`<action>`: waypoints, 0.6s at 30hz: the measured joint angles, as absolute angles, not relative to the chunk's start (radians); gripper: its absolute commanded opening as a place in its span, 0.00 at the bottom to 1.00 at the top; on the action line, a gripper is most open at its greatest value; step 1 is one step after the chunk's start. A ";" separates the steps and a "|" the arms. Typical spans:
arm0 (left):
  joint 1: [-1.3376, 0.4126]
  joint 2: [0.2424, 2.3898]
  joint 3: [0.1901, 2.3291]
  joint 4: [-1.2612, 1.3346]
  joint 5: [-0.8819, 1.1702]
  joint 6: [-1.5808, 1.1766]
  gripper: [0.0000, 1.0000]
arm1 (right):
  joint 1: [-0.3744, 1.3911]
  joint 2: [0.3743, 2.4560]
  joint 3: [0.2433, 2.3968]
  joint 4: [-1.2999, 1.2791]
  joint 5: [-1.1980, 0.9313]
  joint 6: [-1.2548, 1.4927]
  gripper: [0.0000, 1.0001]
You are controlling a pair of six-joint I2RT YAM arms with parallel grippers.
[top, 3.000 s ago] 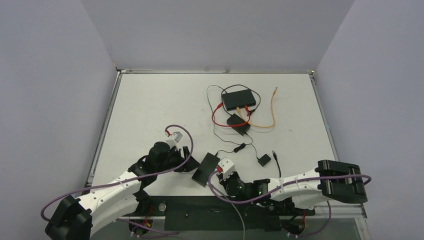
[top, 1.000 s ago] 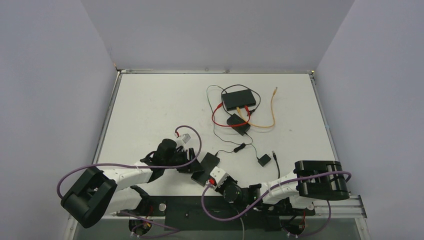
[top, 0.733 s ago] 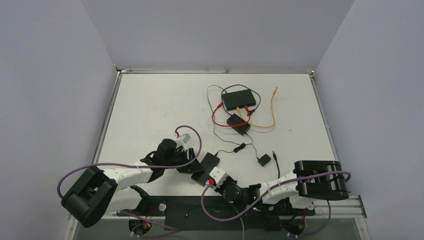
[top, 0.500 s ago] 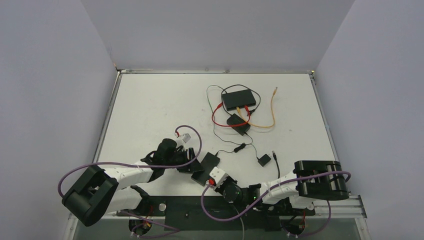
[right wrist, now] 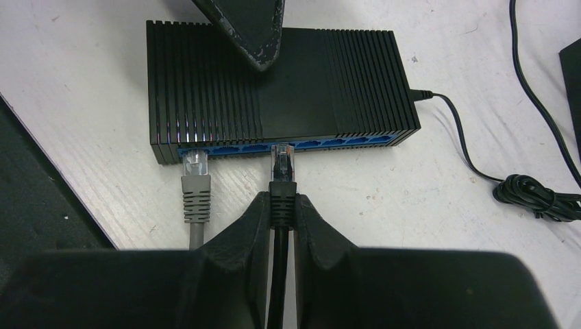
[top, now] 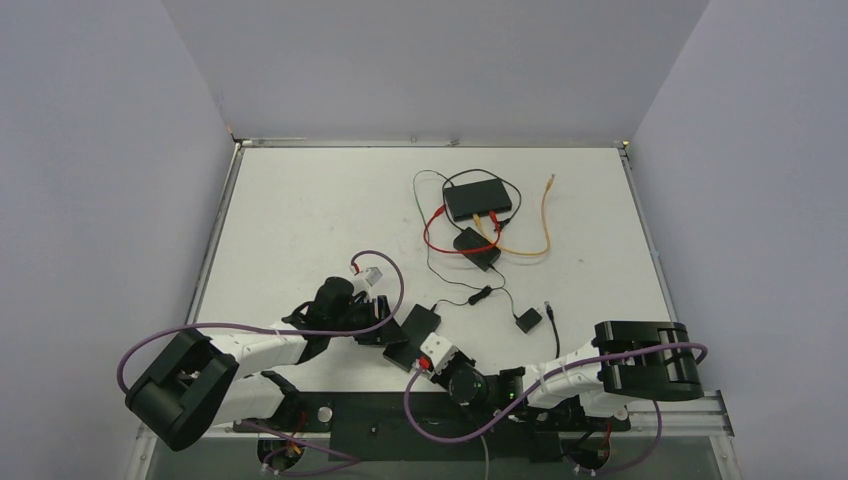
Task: Insert the plug into the switch port
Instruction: Insert the connector into the switch port.
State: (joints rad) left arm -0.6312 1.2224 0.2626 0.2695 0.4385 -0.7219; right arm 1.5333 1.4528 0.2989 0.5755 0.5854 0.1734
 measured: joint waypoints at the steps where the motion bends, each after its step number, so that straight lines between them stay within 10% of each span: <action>1: -0.631 1.223 0.263 0.270 0.440 -0.722 0.46 | 1.533 1.450 0.299 0.575 0.586 0.172 0.00; 18: -0.628 1.245 0.265 0.292 0.455 -0.722 0.44 | 1.523 1.448 0.295 0.582 0.587 0.144 0.00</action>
